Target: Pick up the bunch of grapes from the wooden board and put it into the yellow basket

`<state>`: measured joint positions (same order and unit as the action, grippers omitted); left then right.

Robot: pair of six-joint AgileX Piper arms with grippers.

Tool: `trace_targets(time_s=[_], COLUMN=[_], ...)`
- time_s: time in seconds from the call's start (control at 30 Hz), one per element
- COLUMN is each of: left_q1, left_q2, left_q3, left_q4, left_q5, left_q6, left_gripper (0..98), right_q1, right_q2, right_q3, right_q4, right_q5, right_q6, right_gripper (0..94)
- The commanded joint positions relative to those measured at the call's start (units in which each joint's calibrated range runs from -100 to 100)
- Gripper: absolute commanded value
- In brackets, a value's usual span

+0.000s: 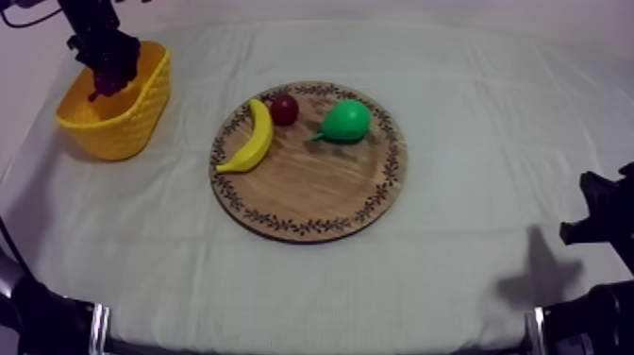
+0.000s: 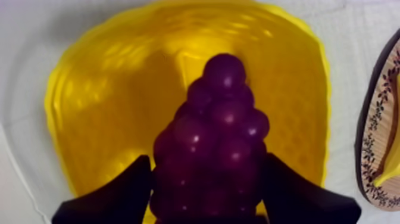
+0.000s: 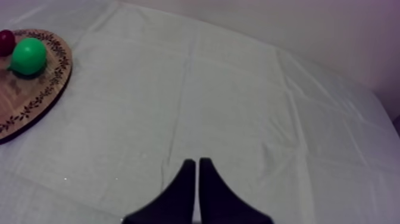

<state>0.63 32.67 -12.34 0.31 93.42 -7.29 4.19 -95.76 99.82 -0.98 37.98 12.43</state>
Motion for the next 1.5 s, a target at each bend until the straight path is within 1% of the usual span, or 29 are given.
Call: trace_targets(time_s=[0.0, 0.13, 0.37, 0.47, 0.57, 0.63, 0.83, 1.03, 1.27, 1.47], left_q1=[-0.4, -1.1, -1.6, -1.5, -1.5, -1.5, -1.2, -0.6, -0.4, -0.7], left_q2=[0.8, 2.1, 4.0, 3.7, 2.7, 1.5, -4.4, -12.5, -24.7, -37.7], left_q3=[0.1, 0.3, -0.4, -0.1, 0.6, 1.3, 4.4, 9.3, 18.7, 29.2], left_q4=[0.21, 0.35, 0.4, 0.39, 0.34, 0.4, 0.45, 0.97, 1.67, 1.83], left_q5=[0.0, 0.1, 2.5, 2.8, 2.9, 2.4, -0.5, -2.9, -7.9, -14.4], left_q6=[0.1, 0.0, 1.1, 1.4, 1.7, 1.8, 2.4, 2.9, 3.2, 3.2], left_gripper=[68.3, 75.4, 90.8, 94.1, 94.1, 91.0, 74.1, 64.1, 51.4, 39.3], right_q1=[0.0, 0.0, 0.0, 0.0, 0.0, 0.0, 0.0, 0.0, 0.0, 0.0], right_q2=[0.0, 0.0, 0.0, 0.0, 0.0, 0.0, 0.0, 0.0, 0.0, 0.0], right_q3=[0.0, 0.0, 0.0, 0.0, 0.0, 0.0, 0.0, 0.0, 0.0, 0.0], right_q4=[0.0, 0.0, 0.0, 0.0, 0.0, 0.0, 0.0, 0.0, 0.0, 0.0], right_q5=[0.0, 0.0, 0.0, 0.0, 0.0, 0.0, 0.0, 0.0, 0.0, 0.0], right_q6=[0.0, 0.0, 0.0, 0.0, 0.0, 0.0, 0.0, 0.0, 0.0, 0.0], right_gripper=[0.3, 0.3, 0.3, 0.3, 0.3, 0.3, 0.3, 0.3, 0.3, 0.3])
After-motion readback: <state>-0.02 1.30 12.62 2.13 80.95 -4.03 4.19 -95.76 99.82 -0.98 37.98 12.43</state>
